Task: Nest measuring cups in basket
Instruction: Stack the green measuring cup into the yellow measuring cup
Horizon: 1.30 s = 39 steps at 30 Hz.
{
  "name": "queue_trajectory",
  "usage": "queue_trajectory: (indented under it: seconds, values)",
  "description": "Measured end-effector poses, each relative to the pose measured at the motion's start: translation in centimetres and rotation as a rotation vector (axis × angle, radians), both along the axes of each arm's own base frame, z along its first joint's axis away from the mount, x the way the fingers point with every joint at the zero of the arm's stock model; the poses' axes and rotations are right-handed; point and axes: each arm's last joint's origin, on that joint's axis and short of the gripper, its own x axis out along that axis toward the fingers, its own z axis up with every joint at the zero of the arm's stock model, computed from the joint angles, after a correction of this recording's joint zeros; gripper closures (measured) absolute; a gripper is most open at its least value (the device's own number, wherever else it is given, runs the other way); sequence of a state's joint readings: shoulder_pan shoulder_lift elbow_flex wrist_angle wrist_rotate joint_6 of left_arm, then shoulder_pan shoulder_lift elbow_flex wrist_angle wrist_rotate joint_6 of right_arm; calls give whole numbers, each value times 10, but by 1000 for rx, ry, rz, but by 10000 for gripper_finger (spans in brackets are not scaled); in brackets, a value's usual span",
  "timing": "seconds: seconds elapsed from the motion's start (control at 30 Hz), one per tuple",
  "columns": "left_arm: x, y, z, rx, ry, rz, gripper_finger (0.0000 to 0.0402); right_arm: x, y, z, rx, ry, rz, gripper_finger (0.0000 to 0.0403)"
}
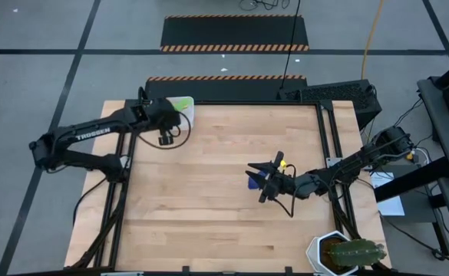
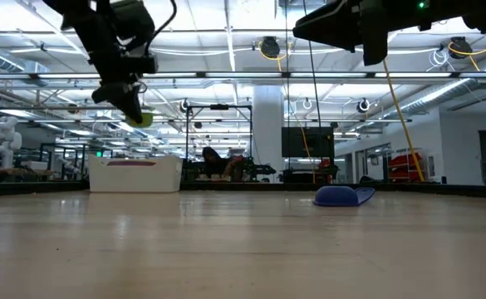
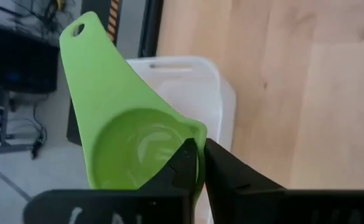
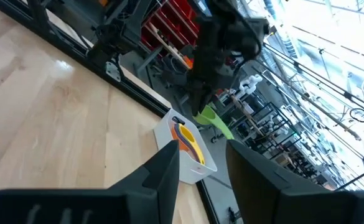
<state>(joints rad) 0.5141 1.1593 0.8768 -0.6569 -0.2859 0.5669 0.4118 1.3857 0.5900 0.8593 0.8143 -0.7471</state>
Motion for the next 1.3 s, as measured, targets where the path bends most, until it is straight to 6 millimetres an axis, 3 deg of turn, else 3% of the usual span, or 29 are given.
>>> queue_trajectory:
  seconds: [0.37, 0.5, 0.7, 0.83, 0.97, 1.17, 1.3]
  values:
    - [0, 36, -32, -92, 142, 39, 391, 0, 0, 0, -1, 4, -1, 277]
    - [1, 44, -38, -91, 159, 44, 375, 0, 0, 0, -2, 4, 1, 277]
    - [-5, 54, -42, -80, 210, 64, 393, 0, 0, 0, -2, 4, 2, 277]
    - [-8, 61, -48, -96, 229, 85, 383, 0, 0, 0, -2, 4, 2, 277]
    - [-8, 65, -54, -103, 272, 54, 369, 0, 0, 0, -3, 4, 3, 277]
    - [-7, 65, -56, -104, 280, 45, 381, 0, 0, 0, -3, 4, 3, 277]
    - [-8, 66, -56, -101, 284, 53, 356, 0, 0, 0, -3, 4, 3, 277]
